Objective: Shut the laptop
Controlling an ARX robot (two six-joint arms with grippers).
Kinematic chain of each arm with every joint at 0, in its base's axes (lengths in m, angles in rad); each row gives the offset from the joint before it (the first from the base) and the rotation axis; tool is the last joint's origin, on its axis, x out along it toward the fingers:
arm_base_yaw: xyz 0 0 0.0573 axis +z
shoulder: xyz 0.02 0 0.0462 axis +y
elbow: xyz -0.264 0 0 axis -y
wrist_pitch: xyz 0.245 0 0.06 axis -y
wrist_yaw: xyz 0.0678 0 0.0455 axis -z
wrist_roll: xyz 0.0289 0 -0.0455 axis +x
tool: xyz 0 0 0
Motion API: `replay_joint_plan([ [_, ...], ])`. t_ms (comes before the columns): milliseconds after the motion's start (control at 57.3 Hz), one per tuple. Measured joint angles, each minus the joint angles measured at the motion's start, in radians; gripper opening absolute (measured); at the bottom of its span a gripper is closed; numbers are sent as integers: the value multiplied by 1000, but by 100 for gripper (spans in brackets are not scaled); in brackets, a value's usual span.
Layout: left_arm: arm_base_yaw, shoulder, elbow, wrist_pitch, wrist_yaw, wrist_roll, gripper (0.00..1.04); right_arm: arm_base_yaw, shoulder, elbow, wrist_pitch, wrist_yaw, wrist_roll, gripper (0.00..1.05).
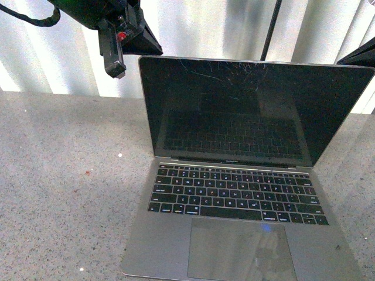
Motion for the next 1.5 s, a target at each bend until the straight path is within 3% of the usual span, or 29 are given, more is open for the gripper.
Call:
replay_joint_plan([
  [1502,-53,-40,-142,22,8,31,4,60,-71,-175,6,-5,43,3],
])
